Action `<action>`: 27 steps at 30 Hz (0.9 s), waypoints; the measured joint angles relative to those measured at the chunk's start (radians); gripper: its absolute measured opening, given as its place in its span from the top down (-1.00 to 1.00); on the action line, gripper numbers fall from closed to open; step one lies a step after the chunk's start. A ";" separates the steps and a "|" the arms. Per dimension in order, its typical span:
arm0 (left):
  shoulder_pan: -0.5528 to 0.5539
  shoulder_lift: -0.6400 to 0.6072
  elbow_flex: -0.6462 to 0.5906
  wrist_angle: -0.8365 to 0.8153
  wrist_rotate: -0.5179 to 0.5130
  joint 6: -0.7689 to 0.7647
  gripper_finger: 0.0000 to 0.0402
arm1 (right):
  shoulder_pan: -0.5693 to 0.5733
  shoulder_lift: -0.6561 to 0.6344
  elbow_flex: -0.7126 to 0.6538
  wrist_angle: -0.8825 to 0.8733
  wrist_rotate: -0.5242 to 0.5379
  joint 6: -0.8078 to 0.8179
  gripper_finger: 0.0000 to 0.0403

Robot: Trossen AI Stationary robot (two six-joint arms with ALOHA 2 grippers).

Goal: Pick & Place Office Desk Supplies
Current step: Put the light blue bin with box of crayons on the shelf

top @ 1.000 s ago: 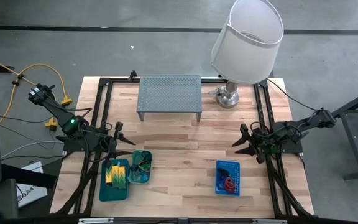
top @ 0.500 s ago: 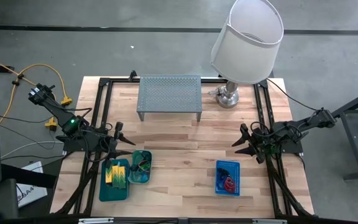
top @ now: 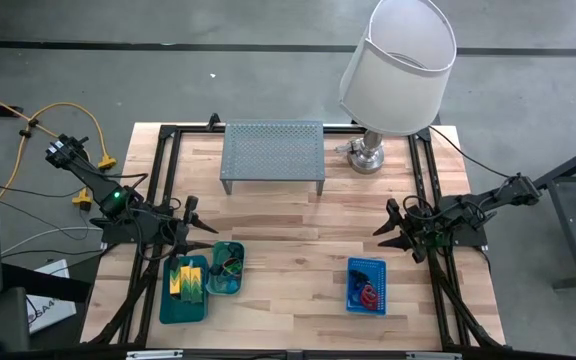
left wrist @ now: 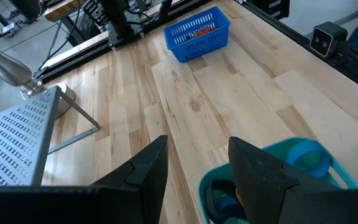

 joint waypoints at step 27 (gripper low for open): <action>0.001 0.038 0.000 0.099 -0.236 -0.207 0.20 | 0.000 0.000 0.000 0.000 0.000 0.000 0.33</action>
